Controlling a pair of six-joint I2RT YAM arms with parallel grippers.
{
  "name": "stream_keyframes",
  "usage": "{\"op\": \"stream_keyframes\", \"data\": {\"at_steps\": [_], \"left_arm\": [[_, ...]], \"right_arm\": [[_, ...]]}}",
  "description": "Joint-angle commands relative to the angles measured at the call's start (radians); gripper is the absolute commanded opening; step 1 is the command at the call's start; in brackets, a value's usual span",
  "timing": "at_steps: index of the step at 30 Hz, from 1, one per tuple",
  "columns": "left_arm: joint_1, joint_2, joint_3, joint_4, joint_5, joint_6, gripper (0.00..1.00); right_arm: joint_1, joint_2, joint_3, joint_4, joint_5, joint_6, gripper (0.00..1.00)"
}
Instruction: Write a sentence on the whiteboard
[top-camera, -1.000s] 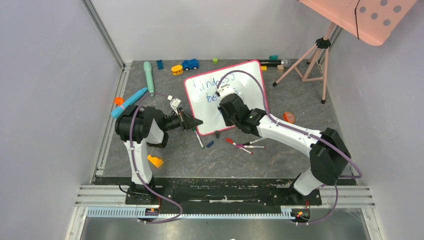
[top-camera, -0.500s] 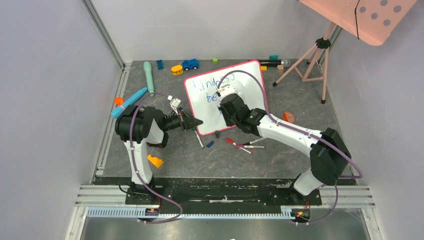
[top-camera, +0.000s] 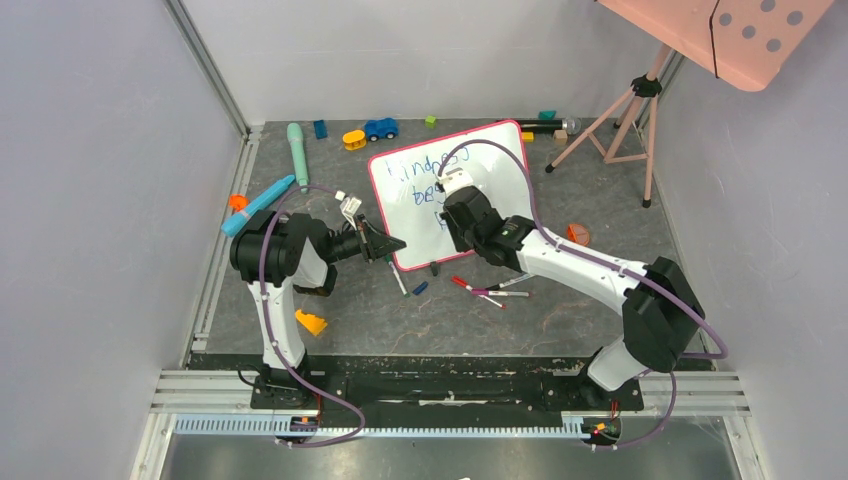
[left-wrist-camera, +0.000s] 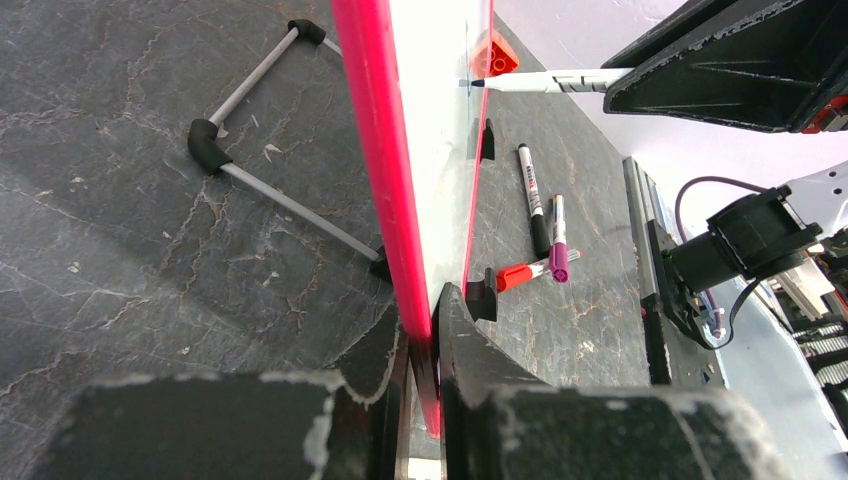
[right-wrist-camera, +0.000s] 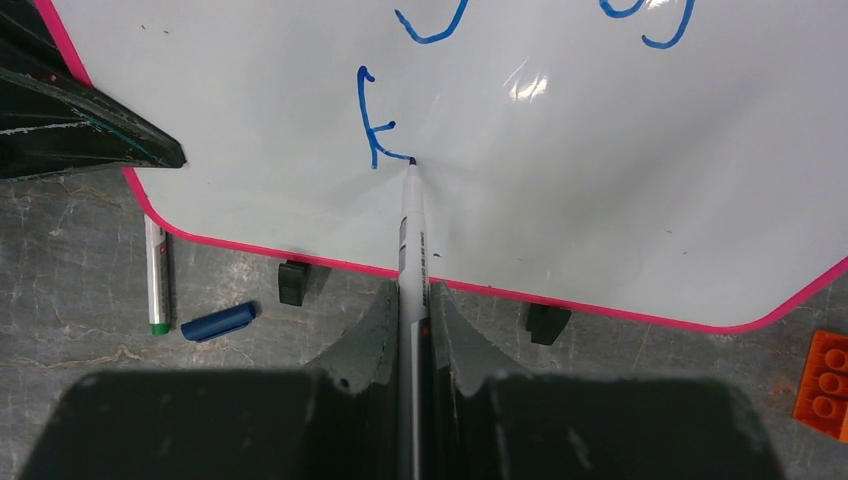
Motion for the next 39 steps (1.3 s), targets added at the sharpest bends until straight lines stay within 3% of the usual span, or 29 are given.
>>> {"op": "stream_keyframes", "data": {"at_steps": [1, 12, 25, 39], "left_arm": [[0.011, 0.046, -0.003, 0.027, -0.137, 0.149, 0.06], [0.011, 0.046, 0.000, 0.027, -0.136, 0.153, 0.06], [0.022, 0.063, 0.022, 0.027, -0.114, 0.116, 0.06], [0.020, 0.056, 0.007, 0.027, -0.145, 0.129, 0.05]], "right_arm": [[-0.007, -0.034, -0.007, 0.005, 0.039, -0.001, 0.00], [-0.015, -0.153, -0.034, 0.065, -0.038, -0.010, 0.00], [-0.040, -0.253, -0.058, 0.064, 0.023, 0.051, 0.00], [-0.056, -0.305, -0.093, 0.029, -0.152, -0.045, 0.00]]}}
